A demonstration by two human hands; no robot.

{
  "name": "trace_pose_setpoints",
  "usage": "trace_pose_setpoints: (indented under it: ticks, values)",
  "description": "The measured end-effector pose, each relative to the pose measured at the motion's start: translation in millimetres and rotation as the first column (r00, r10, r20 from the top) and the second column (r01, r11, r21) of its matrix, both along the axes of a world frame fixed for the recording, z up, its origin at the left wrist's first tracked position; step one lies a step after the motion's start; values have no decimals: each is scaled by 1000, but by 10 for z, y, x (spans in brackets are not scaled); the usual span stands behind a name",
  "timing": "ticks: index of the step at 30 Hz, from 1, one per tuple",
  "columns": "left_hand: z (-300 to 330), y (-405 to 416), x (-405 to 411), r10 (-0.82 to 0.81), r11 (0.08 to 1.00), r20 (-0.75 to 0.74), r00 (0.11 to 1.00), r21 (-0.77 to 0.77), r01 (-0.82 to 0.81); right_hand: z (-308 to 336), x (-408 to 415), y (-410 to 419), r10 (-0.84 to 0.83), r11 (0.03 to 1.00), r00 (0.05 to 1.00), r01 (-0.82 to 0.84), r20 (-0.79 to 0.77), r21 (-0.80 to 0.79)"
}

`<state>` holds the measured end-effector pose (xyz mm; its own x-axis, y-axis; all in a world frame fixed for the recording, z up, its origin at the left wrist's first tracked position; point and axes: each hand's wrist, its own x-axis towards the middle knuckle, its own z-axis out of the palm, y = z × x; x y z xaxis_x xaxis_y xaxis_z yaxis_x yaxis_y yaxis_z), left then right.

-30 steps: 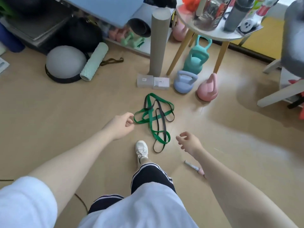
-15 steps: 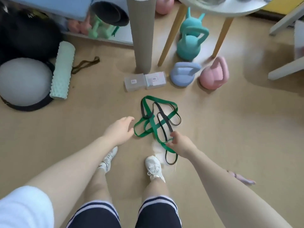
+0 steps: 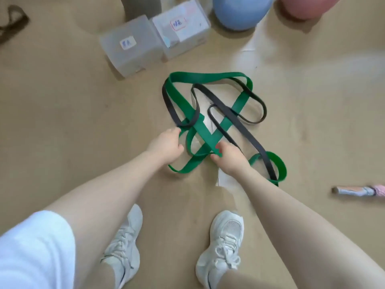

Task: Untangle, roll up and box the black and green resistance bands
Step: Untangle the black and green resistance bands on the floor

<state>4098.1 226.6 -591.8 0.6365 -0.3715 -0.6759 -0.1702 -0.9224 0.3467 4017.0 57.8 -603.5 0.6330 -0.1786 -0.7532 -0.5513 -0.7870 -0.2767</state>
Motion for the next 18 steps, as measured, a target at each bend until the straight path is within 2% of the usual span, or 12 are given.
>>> trace_pose_setpoints:
  ticks: [4, 8, 10, 12, 15, 18]
  values:
    - [-823, -151, 95, -27, 997, 170, 985, -61, 38, -709, 23, -70, 3, 996, 992, 9, 129, -92]
    - [-1249, -272, 191, -24, 991, 313, 949, -117, 64, -1038, 87, -2, 16, 997, 962, 5, 271, -76]
    - [-1335, -298, 249, 42, 990, 354, 934, -138, 7, -1081, 88, 83, 10, 997, 949, 15, 315, -76]
    - [-1319, -290, 284, 113, 986, 310, 944, -149, -69, -1050, 55, 162, -56, 996, 935, 77, 351, -47]
    - [-1226, -273, 300, 113, 983, 218, 969, -165, -77, -971, 12, 273, -201, 978, 910, 204, 361, 32]
    - [-1107, -195, 336, 175, 928, 148, 973, -356, -112, -991, 4, 401, -294, 954, 879, 297, 375, 53]
